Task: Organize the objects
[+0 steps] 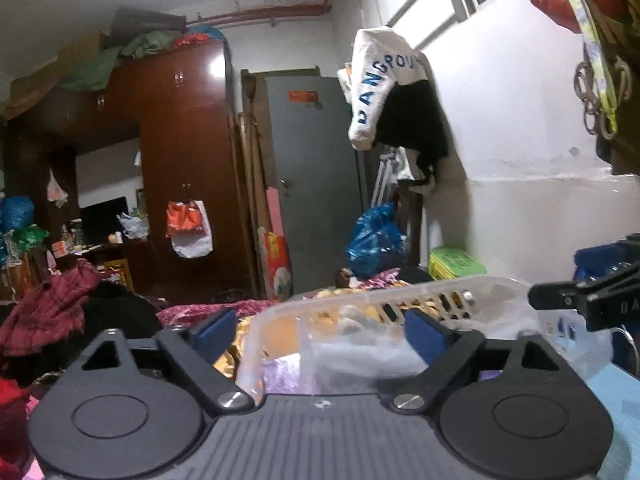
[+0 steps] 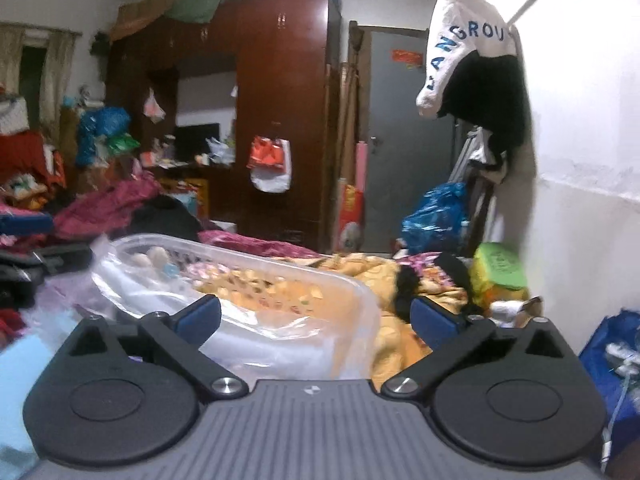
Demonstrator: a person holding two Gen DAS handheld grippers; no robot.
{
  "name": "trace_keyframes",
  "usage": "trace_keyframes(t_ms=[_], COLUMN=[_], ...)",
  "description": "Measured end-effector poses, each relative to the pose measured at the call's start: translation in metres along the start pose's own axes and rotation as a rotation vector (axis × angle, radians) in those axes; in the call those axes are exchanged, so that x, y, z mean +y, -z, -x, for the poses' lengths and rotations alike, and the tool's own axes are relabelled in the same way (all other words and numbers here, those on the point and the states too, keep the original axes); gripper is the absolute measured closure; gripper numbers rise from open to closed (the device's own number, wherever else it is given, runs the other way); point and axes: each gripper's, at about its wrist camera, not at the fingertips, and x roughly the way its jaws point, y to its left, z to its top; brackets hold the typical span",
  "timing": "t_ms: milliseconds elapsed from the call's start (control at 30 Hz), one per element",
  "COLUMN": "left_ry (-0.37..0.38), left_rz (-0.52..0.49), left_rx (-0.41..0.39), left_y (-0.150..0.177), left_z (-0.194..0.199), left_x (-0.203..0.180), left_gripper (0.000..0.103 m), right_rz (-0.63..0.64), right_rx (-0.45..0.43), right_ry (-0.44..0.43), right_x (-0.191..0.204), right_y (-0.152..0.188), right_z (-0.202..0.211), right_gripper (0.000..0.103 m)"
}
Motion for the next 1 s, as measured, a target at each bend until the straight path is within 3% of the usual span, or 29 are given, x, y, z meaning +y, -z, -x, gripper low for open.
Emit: trace_keyframes(t_ms=[167, 400, 600, 733, 833, 1000], left_ry=[0.008, -0.016, 0.004, 0.032, 0.042, 0.042], left_rz=[-0.005, -0.008, -0.005, -0.018, -0.014, 0.029], left_rx=[0.010, 0.026, 0.011, 0.021, -0.004, -0.033], left_y=[0.006, 0.004, 0.007, 0.010, 0.014, 0.027], left_z=[0.015, 0.032, 0.058, 0.081, 0.105, 0.148], left_x=[-0.008, -0.021, -0.028, -0.034, -0.037, -0.034], left_gripper=[0.000, 0.000, 0.000, 0.000, 0.000, 0.000], right_rz=[-0.025, -0.006, -0.007, -0.033, -0.060, -0.056], right_rx=[0.053, -0.005, 0.049, -0.001, -0.064, -0.059], right_ry=[-0.047, -0.087, -0.033, -0.007, -0.039, -0.055], right_x=[0.001, 0.009, 0.018, 0.026, 0.031, 0.046], right_y=[0.004, 0.005, 0.008, 0.020, 0.030, 0.045], right_z=[0.008, 0.042, 0.063, 0.091, 0.119, 0.156], right_gripper=[0.000, 0.000, 0.000, 0.000, 0.000, 0.000])
